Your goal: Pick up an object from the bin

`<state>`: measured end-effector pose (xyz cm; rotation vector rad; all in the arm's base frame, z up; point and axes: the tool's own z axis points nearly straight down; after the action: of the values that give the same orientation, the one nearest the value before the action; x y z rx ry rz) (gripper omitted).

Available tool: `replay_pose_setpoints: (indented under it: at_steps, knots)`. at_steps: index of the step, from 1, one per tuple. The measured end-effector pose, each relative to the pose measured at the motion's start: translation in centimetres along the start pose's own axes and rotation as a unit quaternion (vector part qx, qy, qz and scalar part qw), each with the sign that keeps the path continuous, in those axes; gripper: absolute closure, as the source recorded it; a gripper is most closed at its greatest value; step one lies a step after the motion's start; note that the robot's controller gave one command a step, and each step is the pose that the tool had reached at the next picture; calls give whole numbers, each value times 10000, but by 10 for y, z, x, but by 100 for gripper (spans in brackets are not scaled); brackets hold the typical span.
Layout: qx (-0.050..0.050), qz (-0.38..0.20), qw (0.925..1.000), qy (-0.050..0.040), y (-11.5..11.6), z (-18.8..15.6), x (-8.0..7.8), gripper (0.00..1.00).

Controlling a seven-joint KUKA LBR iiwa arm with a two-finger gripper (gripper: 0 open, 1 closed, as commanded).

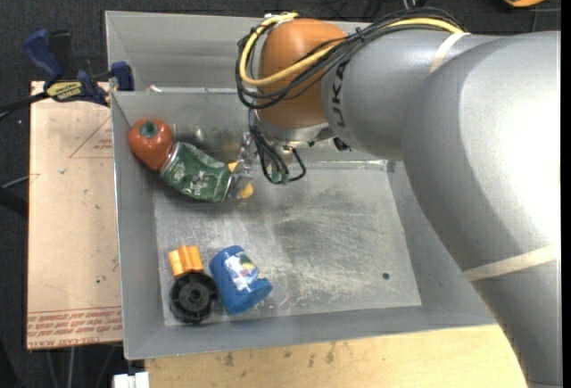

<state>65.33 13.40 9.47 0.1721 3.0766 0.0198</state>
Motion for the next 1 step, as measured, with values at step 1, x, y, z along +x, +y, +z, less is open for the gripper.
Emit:
replay_pose_setpoints:
  at_steps: [1]
  knots:
    - [0, -9, 10000, 27, -2, -2, 2, 100]
